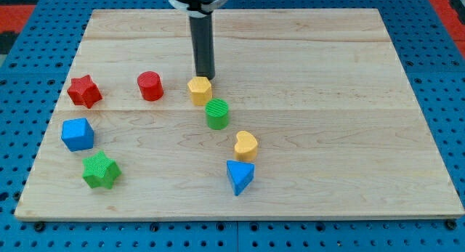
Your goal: Slide the blue triangle towards the green star
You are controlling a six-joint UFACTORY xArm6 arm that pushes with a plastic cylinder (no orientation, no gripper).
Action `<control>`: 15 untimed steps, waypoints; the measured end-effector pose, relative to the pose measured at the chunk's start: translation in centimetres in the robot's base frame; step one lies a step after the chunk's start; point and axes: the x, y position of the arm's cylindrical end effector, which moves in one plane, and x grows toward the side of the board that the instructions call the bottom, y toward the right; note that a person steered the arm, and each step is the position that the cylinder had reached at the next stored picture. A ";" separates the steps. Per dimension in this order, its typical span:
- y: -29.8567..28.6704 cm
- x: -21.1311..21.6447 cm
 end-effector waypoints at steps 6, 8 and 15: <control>-0.3 -5.2; -0.2 -5.8; 24.0 12.5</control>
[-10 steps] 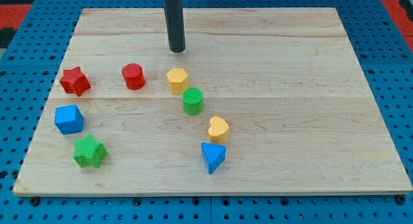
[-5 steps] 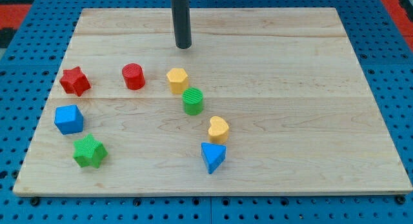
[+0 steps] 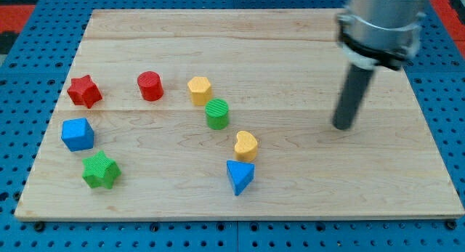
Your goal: Slide the blue triangle towards the green star
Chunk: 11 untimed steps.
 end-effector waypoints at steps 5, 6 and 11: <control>-24.7 8.7; -24.6 9.8; -27.1 6.2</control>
